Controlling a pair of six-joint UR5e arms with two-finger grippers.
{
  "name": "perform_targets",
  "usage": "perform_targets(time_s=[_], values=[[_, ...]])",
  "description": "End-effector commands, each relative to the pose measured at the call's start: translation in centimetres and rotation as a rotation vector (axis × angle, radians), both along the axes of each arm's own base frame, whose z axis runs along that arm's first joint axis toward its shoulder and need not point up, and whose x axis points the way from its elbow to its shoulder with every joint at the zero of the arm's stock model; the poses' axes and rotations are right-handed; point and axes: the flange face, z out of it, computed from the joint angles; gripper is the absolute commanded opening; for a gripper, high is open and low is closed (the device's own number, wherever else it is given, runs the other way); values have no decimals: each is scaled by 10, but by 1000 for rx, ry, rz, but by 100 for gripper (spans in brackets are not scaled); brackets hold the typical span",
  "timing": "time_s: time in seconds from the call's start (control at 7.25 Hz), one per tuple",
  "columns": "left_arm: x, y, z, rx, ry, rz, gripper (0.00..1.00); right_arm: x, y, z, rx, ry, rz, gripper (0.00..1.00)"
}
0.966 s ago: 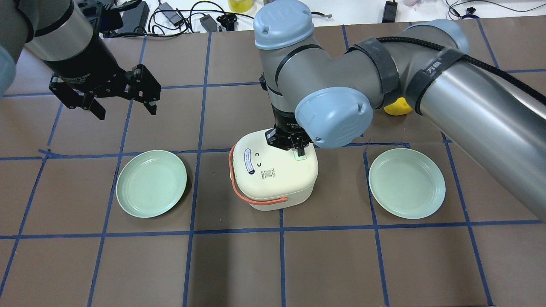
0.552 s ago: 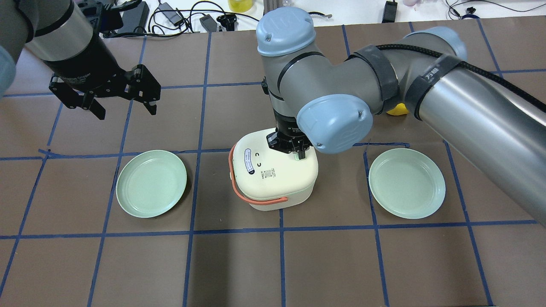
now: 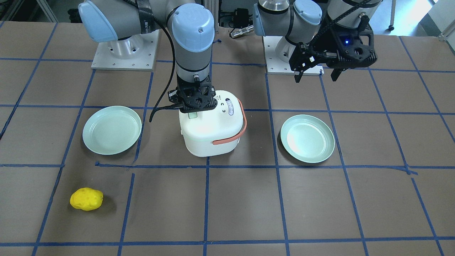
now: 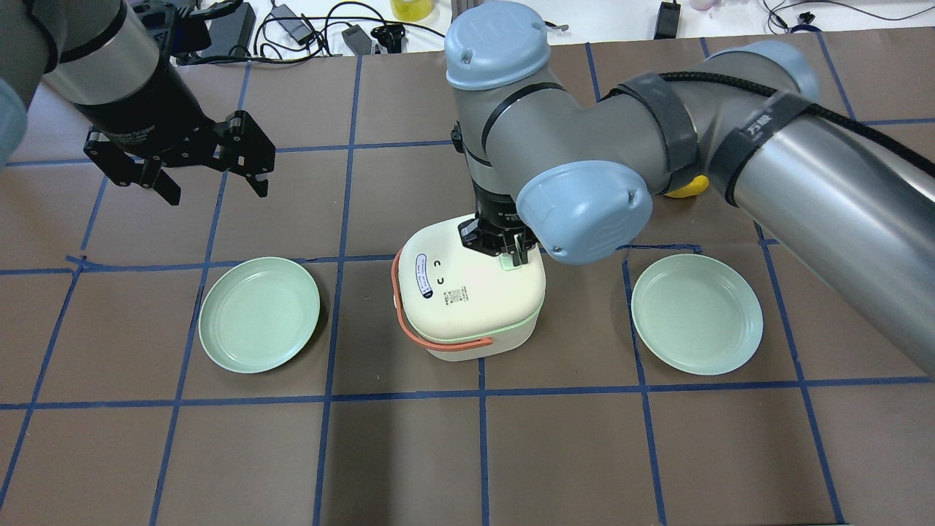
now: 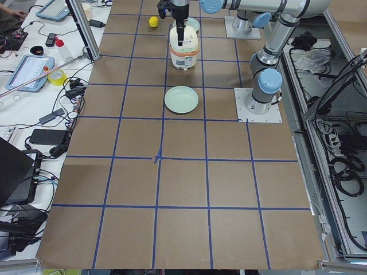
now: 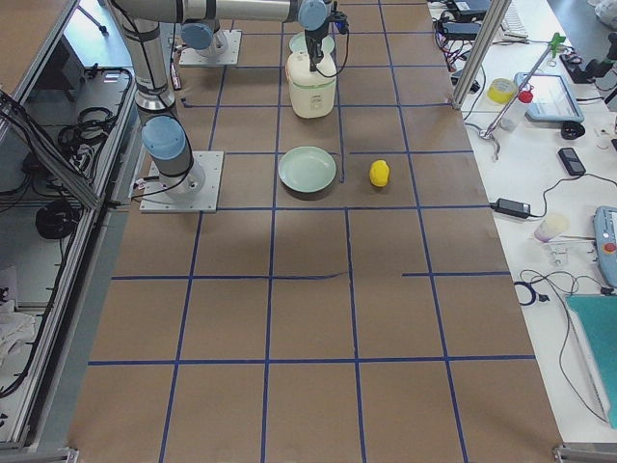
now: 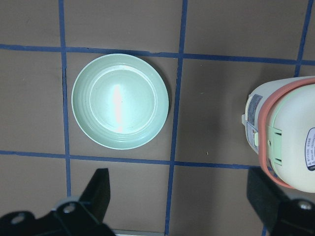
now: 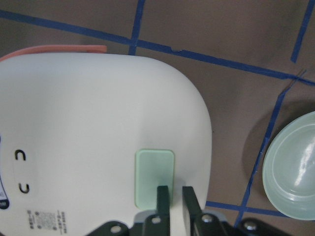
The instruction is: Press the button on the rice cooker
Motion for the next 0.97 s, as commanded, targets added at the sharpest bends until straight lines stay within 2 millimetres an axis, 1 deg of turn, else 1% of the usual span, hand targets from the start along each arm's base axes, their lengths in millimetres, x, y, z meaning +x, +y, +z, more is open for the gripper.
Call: perform_targets(time_s=[0.0,0.14,0.28,0.41,0.55,0.69,0.83], values=[[0,0,0,0,0,0,100,-33,2,55,-79,36,-26,100],[0,0,0,0,0,0,100,-65,-19,73,-106,21,-83,100],[0,0,0,0,0,1,100,-100,-40,93,-133,1,-69,100],[0,0,0,0,0,0,100,-132,-54,107,-141,-28,-120,100],[0,0,0,0,0,1,100,-166,-64,122,-146,-27,-186,100],[0,0,0,0,0,0,100,-193,-72,131,-152,-59,-243,100],[0,0,0,0,0,1,100,-204,-74,136,-156,-99,-270,100]])
